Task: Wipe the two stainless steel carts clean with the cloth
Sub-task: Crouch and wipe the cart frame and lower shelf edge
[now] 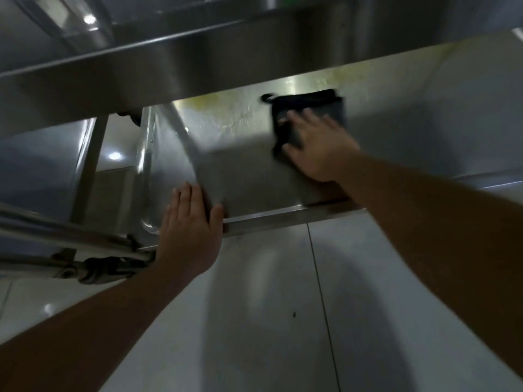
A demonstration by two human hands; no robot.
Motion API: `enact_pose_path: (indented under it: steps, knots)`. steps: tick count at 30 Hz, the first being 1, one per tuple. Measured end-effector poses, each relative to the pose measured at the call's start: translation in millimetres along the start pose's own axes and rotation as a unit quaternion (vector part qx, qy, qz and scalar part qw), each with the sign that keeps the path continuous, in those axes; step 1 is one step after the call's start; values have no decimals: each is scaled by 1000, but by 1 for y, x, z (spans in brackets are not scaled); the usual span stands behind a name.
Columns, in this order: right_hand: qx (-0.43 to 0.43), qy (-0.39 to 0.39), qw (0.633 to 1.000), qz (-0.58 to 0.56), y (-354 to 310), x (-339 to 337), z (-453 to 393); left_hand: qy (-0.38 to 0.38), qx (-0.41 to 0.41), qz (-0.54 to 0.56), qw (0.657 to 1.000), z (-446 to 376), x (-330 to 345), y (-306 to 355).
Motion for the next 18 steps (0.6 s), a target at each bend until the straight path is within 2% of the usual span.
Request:
enact_pose_path:
  steps: [2, 5, 9, 11, 14, 16, 18]
  knots:
    - [96, 17, 995, -32, 48, -9, 15, 2, 16, -32, 999, -2, -4, -11]
    - [213, -14, 976, -49, 86, -14, 34, 29, -34, -7, 999, -1, -10, -36]
    - [280, -12, 955, -100, 41, -8, 15, 3, -36, -5, 999, 1, -6, -49]
    - [273, 5, 957, -96, 1, -3, -3, 8, -31, -33, 999, 0, -1, -51]
    - [212, 12, 975, -70, -73, 8, -33, 29, -29, -55, 998, 3, 3, -52]
    - [157, 13, 986, -52, -129, 17, -50, 40, -25, -57, 997, 4, 5, -51]
    - [66, 1, 998, -23, -179, 25, -62, 48, -26, -58, 997, 4, 7, -52]
Point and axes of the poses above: each hand's wrist, its own z-axis away from the middle knuckle, its own x-axis out of the palm, y = z × x, the point moved 1 cm from there along -z, towards the middle knuckle, and after that the axes turned 13 degrees about -y, right-handed, at the moved point
